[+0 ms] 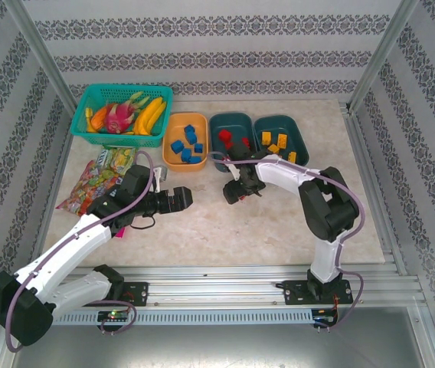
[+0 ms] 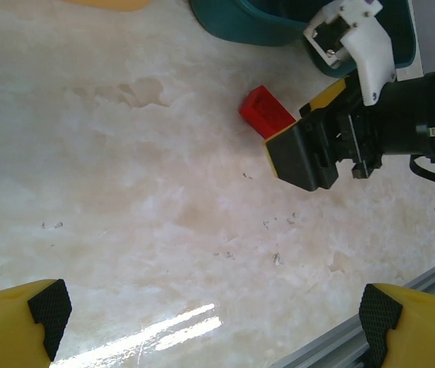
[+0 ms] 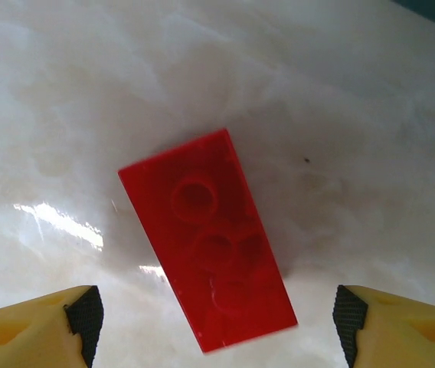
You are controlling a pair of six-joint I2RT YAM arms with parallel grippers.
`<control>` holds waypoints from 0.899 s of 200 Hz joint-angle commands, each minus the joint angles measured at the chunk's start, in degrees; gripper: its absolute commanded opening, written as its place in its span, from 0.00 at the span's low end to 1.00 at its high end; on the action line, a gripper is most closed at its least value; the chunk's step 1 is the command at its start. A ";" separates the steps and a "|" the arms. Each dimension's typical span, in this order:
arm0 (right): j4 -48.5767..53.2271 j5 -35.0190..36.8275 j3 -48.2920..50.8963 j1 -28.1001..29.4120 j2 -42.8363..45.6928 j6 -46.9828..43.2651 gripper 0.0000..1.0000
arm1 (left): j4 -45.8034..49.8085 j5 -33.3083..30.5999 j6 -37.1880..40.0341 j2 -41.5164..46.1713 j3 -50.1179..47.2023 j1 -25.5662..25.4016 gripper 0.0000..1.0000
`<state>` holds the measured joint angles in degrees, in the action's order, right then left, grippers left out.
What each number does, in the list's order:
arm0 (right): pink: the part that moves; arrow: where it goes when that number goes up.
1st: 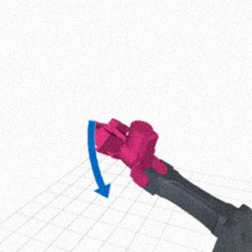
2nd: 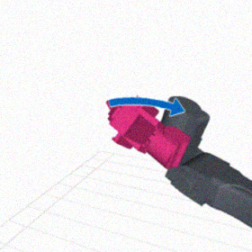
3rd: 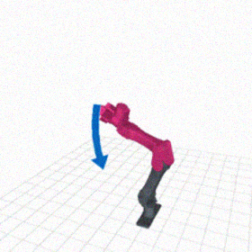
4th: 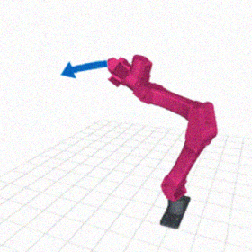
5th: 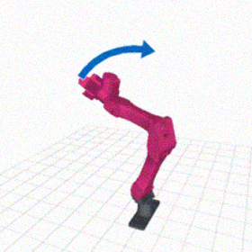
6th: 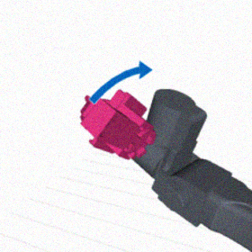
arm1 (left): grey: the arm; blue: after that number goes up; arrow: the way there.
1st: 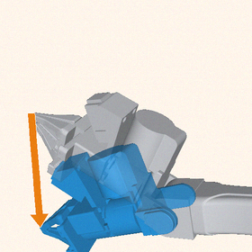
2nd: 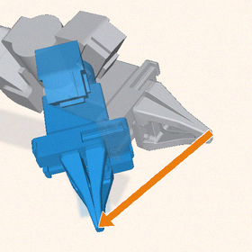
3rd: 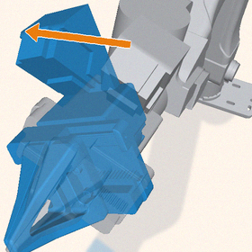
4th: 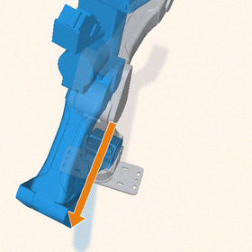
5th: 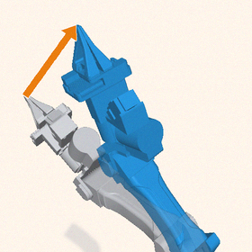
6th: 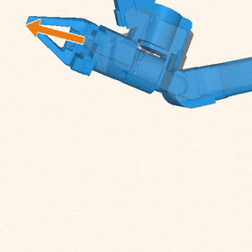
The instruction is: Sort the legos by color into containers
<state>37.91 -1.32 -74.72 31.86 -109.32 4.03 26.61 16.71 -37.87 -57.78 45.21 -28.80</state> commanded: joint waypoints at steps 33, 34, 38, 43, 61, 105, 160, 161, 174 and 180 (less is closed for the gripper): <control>2.07 0.79 -6.06 0.23 -6.41 -1.14 0.59 | 1.96 -1.92 -0.79 1.79 -0.20 -0.66 0.99; 2.12 0.75 -6.10 0.23 -6.51 -1.09 0.59 | 2.00 -1.89 -0.80 1.79 -0.12 -0.66 0.99; 2.16 0.74 -6.31 0.21 -6.79 -1.12 0.57 | 2.04 -1.90 -0.83 1.79 -0.08 -0.66 0.99; 2.26 0.61 -6.50 0.14 -7.10 -1.16 0.54 | 2.04 -1.87 -0.89 1.88 -0.11 -0.64 0.99; 2.38 0.09 -6.78 0.11 -7.47 -1.19 0.46 | 2.19 -1.88 -0.94 1.88 0.22 -0.66 0.99; 2.94 0.15 -5.88 1.05 -1.71 0.24 0.32 | 2.24 -1.78 -0.74 0.40 3.31 -0.69 0.99; 4.54 -2.59 -11.20 -0.87 6.58 9.25 0.31 | 0.93 -0.43 0.19 -10.48 16.80 -0.38 0.99; 4.54 -2.65 -11.35 -0.94 6.53 9.42 0.31 | 0.87 -0.35 0.22 -10.76 17.00 -0.38 0.99; 4.38 -3.82 -13.52 -1.84 5.92 11.76 0.30 | 0.57 0.53 0.82 -14.27 20.92 -0.05 0.99; 4.01 -4.01 -14.51 -2.20 5.58 12.77 0.29 | 0.55 0.98 1.16 -15.87 22.71 0.26 1.00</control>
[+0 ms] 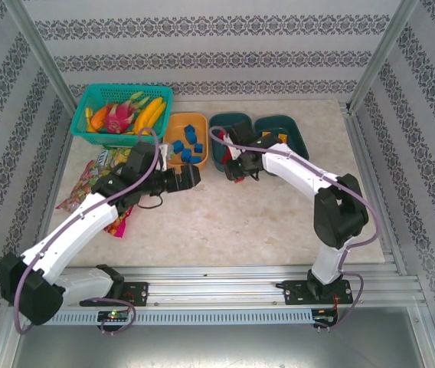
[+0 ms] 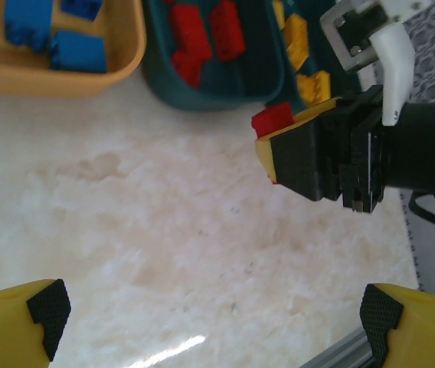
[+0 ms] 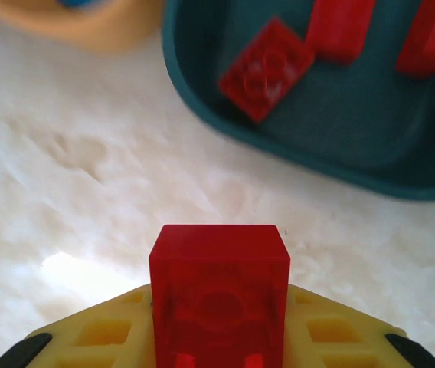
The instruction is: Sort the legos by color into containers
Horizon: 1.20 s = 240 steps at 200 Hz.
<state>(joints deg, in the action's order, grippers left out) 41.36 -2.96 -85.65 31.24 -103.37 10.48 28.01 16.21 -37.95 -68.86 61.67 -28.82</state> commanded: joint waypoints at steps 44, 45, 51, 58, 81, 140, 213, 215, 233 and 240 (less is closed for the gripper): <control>-0.57 -1.90 -12.45 -4.91 -6.88 13.51 0.28 | -0.33 3.95 2.36 -17.44 19.52 2.30 0.99; -0.57 -1.84 -12.67 -4.98 -7.08 13.64 0.28 | -0.32 3.93 2.36 -17.71 19.79 2.29 0.99; -0.86 -1.40 -13.68 -5.34 -8.17 14.22 0.28 | -0.29 4.01 2.33 -18.99 21.49 2.57 0.99; -1.10 -1.02 -14.97 -5.72 -9.53 14.60 0.28 | -0.24 4.09 2.42 -20.89 23.28 2.80 0.99; 0.04 1.37 -20.70 -6.57 -15.54 15.46 0.28 | 0.46 4.58 3.26 -26.56 28.71 3.48 0.99; 1.06 4.58 -37.20 -8.95 -30.04 12.50 0.30 | -0.67 7.60 1.16 -37.78 37.70 5.00 0.98; 6.34 2.15 -54.21 -12.28 -44.19 11.65 0.36 | 2.99 7.17 2.12 -45.22 46.94 5.66 0.98; 6.29 2.17 -54.43 -12.33 -44.39 11.62 0.36 | 3.07 7.28 2.17 -45.29 47.16 5.69 0.98; 6.40 1.62 -56.43 -12.82 -46.04 11.14 0.41 | 3.92 7.67 2.51 -45.90 48.14 5.79 0.98; 6.45 1.33 -57.08 -12.96 -46.64 11.07 0.42 | 4.13 7.76 2.58 -45.92 48.33 5.79 0.98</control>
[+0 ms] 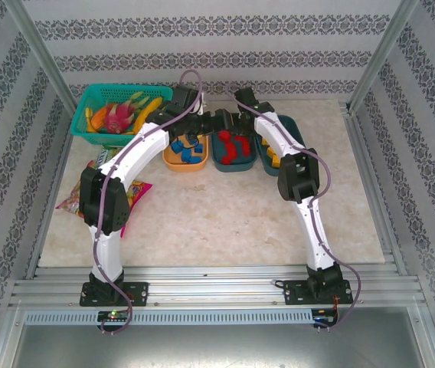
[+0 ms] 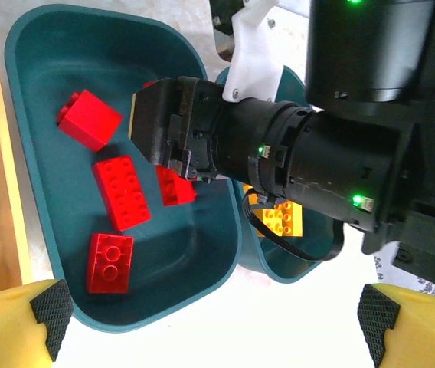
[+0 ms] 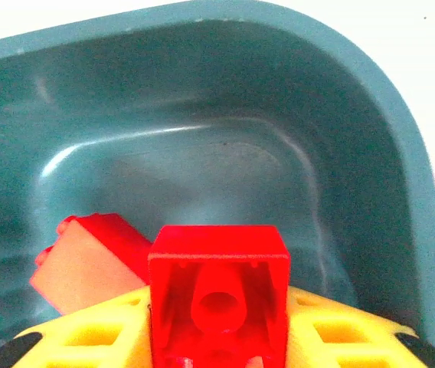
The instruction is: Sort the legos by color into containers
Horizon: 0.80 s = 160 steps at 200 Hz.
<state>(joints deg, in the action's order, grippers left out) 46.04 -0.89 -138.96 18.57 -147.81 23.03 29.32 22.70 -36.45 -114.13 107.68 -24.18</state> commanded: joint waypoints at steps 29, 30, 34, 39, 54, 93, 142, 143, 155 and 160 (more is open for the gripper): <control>2.77 -1.68 -6.18 -0.64 -3.49 -2.28 0.49 | 2.98 1.43 1.26 -0.33 1.37 1.09 0.98; 2.80 -1.72 -6.21 -0.68 -3.47 -2.28 0.49 | 2.96 1.45 1.23 -0.32 1.34 1.12 0.98; 2.82 -1.90 -6.24 -0.71 -3.43 -2.37 0.51 | 2.83 1.41 1.20 -0.23 1.10 1.11 0.98; 3.03 -1.98 -6.31 -0.68 -3.26 -2.38 0.52 | 2.76 1.46 1.21 -0.22 0.96 1.14 0.98; 3.29 -2.34 -6.20 -0.63 -2.21 -2.47 0.55 | 2.67 1.45 1.16 0.17 0.69 1.11 0.98; 1.79 -1.16 -2.52 0.47 6.91 -2.55 0.57 | 3.41 -0.54 1.69 3.68 -0.99 1.17 0.98; -14.55 7.44 30.50 3.19 35.11 -1.05 0.98 | -3.15 -5.80 -2.28 21.78 -23.44 4.28 1.00; -15.18 7.59 31.73 3.26 35.74 -1.01 0.98 | -3.62 -5.68 -2.34 22.25 -24.03 4.35 1.00; -20.72 9.04 43.68 3.54 44.48 -0.50 0.98 | -5.66 -6.28 -3.01 27.75 -31.62 5.78 1.00; -22.08 9.95 48.21 3.59 48.15 -0.14 0.98 | -5.32 -7.35 -2.53 30.17 -34.29 6.04 1.00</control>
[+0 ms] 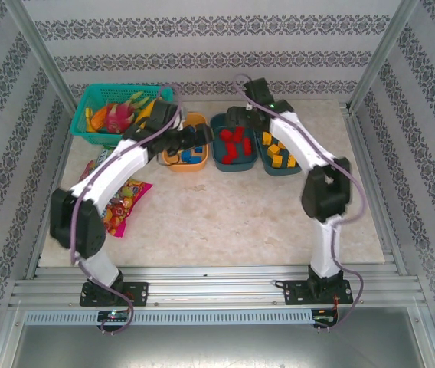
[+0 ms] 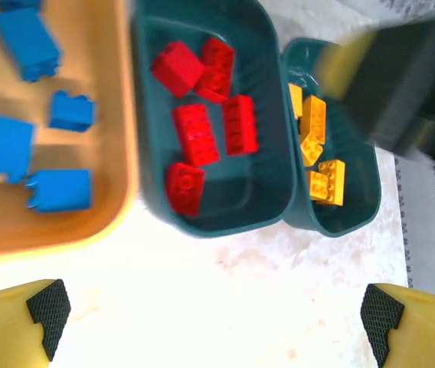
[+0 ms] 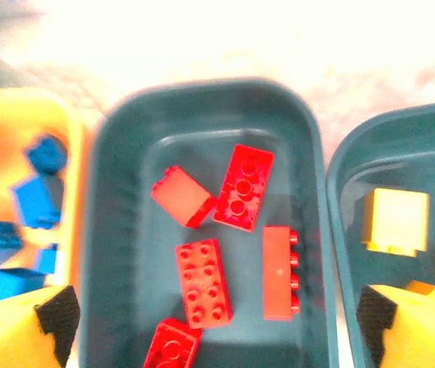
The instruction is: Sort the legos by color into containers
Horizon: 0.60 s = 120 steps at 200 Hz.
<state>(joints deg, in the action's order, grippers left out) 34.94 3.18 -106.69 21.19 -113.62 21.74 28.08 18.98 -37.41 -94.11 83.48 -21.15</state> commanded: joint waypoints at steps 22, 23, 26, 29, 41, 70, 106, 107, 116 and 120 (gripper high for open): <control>-12.79 14.54 32.43 1.92 28.39 2.60 0.98 | 0.91 -11.48 1.83 20.21 -18.29 3.77 1.00; -12.66 15.08 32.96 1.92 28.86 2.73 0.98 | 1.27 -11.98 2.08 20.73 -18.46 3.80 1.00; -12.29 16.78 34.68 2.00 30.55 2.92 0.98 | 2.44 -13.77 2.41 21.97 -19.25 3.81 1.00; -11.91 18.58 36.51 2.06 32.19 3.03 0.98 | 3.63 -15.55 2.82 23.17 -19.83 3.78 1.00; -12.94 25.55 44.54 2.26 38.18 1.69 0.98 | 8.27 -25.86 3.22 27.27 -21.89 3.74 1.00; -22.63 23.76 63.69 -3.48 49.70 -8.54 0.98 | 9.47 -51.43 9.69 35.44 -31.07 3.61 1.00; -43.64 19.80 77.67 -7.32 51.35 -20.79 0.98 | -4.97 -51.07 30.77 40.99 -45.13 5.36 1.00; -43.99 19.56 77.86 -7.57 51.15 -20.69 0.98 | -5.36 -50.76 31.06 41.05 -45.37 5.43 1.00; -47.78 17.60 79.17 -9.57 48.60 -19.51 0.98 | -7.27 -49.26 31.51 41.09 -48.00 6.26 1.00; -49.30 17.05 79.54 -10.29 47.28 -18.99 0.98 | -7.84 -49.09 31.28 41.03 -48.84 6.68 1.00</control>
<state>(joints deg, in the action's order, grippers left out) 3.25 22.68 -29.93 13.96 -62.76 7.14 28.38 -27.33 -16.80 -53.49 39.62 -16.62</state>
